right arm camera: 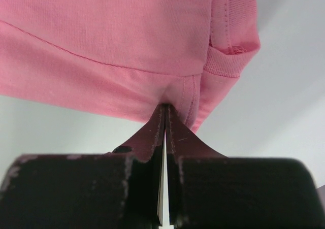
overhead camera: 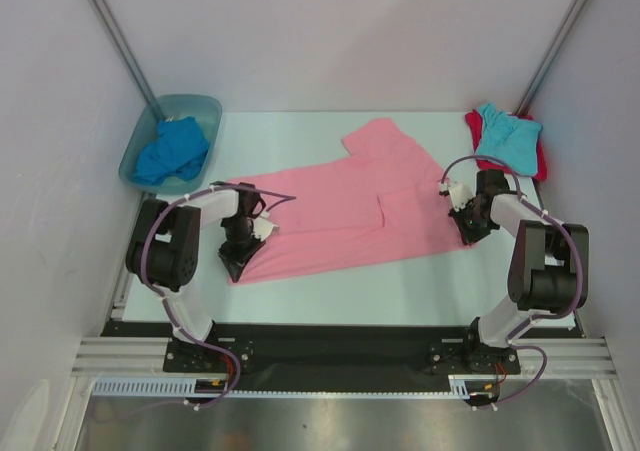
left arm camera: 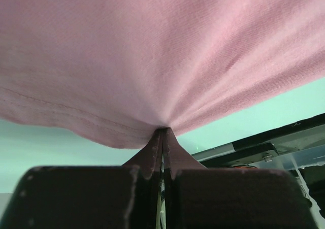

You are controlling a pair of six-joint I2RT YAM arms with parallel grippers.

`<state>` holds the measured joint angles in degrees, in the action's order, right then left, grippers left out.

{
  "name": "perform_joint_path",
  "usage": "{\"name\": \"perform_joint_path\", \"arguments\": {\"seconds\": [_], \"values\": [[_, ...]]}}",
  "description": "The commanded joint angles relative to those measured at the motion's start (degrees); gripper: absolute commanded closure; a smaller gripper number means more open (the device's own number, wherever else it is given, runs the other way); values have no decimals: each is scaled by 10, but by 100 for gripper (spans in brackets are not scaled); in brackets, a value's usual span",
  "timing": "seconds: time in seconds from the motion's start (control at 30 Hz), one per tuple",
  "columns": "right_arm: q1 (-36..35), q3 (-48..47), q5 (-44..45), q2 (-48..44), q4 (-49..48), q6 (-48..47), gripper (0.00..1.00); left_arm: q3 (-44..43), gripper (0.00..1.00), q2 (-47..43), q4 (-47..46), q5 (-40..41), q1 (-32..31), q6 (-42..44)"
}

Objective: Fold and stack the t-shirts
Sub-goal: Fold the tshirt

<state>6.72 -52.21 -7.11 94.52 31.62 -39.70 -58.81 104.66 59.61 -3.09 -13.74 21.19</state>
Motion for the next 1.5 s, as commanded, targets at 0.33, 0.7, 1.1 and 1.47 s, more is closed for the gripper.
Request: {"name": "perform_joint_path", "arguments": {"seconds": [0.33, 0.7, 1.1, 1.47], "values": [[34, 112, 115, 53, 125, -49, 100, 88, 100, 52, -128, 133, 4, 61], [34, 55, 150, 75, 174, -65, 100, 77, 100, 53, -126, 128, -9, 63], [33, 9, 156, 103, 225, -67, 100, 77, 100, 56, -124, 119, -13, 76], [31, 3, 157, 112, 238, -66, 100, 96, 100, 69, -136, 136, -13, 103]]}}
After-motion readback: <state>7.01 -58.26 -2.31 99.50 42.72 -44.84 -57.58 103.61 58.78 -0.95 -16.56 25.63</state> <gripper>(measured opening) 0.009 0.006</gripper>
